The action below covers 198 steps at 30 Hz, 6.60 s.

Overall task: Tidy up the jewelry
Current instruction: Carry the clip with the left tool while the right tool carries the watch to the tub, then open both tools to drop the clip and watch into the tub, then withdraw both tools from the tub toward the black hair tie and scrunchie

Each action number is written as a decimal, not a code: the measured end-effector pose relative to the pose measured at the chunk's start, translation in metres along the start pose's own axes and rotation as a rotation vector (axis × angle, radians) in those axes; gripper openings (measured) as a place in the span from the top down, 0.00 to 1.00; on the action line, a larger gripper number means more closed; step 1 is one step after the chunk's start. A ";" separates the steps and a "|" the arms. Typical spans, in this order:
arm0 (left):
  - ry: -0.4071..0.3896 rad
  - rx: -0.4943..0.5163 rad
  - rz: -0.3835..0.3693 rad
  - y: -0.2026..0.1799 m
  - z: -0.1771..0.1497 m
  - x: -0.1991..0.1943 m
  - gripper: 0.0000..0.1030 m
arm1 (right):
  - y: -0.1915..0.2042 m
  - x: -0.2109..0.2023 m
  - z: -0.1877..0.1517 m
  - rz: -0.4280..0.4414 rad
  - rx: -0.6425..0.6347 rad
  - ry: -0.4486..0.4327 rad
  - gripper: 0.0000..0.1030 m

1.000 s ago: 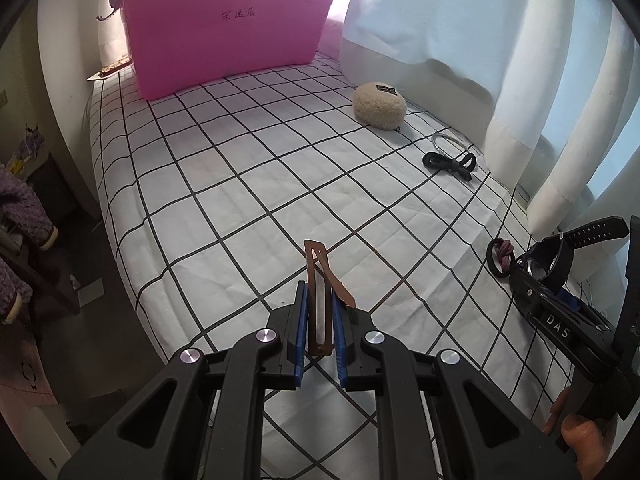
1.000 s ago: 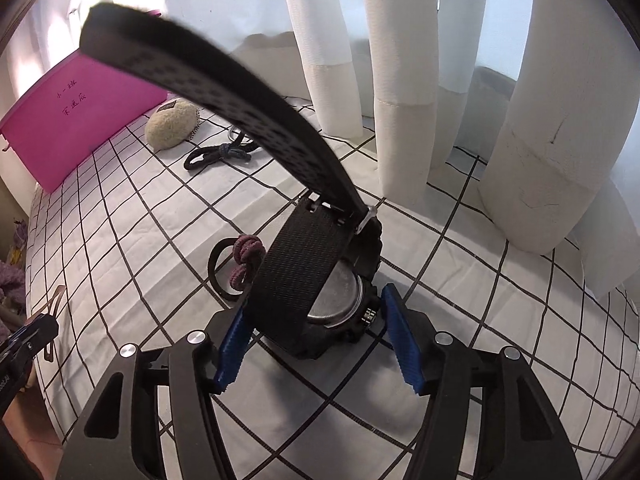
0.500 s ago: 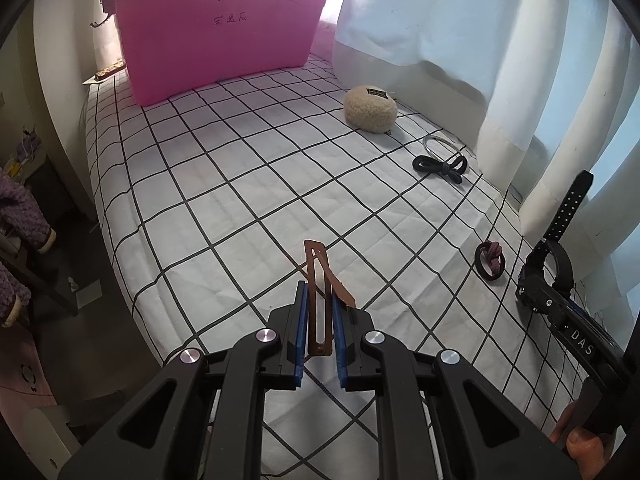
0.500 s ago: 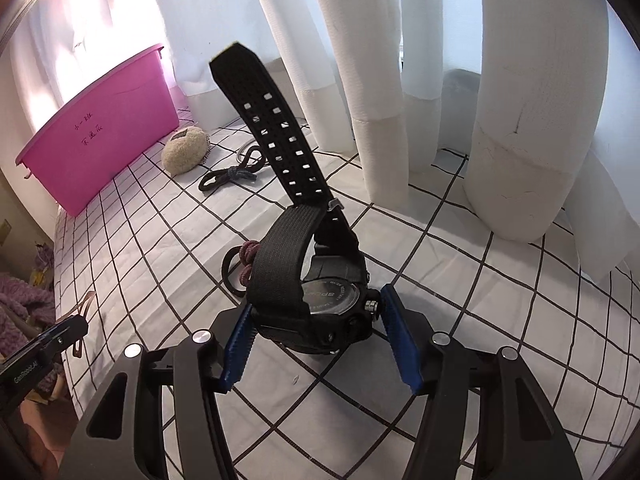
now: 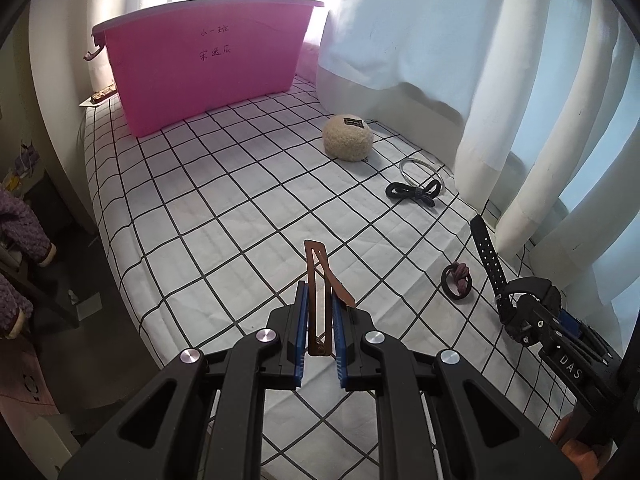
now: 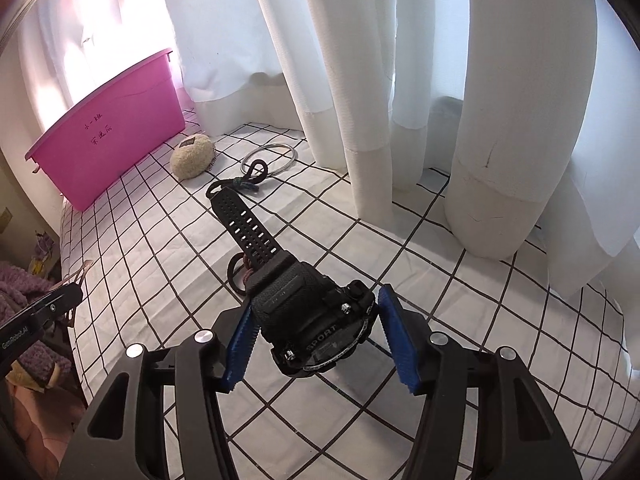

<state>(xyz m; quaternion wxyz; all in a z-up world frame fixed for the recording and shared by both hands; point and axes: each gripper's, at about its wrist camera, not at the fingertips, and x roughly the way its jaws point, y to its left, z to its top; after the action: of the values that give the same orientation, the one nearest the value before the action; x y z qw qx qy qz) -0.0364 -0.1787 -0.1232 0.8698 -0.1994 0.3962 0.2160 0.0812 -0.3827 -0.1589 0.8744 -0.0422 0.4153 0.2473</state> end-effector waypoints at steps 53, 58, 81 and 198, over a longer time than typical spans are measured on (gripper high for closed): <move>-0.009 0.016 -0.003 0.265 0.366 0.033 0.88 | 0.394 0.093 0.331 0.255 -0.168 -0.080 0.46; 0.074 -0.002 0.004 0.274 0.369 0.064 0.88 | 0.407 0.129 0.341 0.239 -0.186 0.010 0.46; 0.177 0.066 0.009 0.267 0.379 0.108 0.56 | 0.414 0.205 0.349 0.111 -0.199 0.253 0.43; 0.020 0.823 -0.570 -0.037 0.105 0.150 0.06 | 0.079 0.049 0.009 -0.493 0.600 0.016 0.33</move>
<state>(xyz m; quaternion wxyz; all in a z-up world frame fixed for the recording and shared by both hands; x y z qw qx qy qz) 0.1354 -0.1217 -0.1692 0.8969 0.0580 0.3868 -0.2063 0.0772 -0.2912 -0.1793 0.8778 0.1149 0.4534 -0.1029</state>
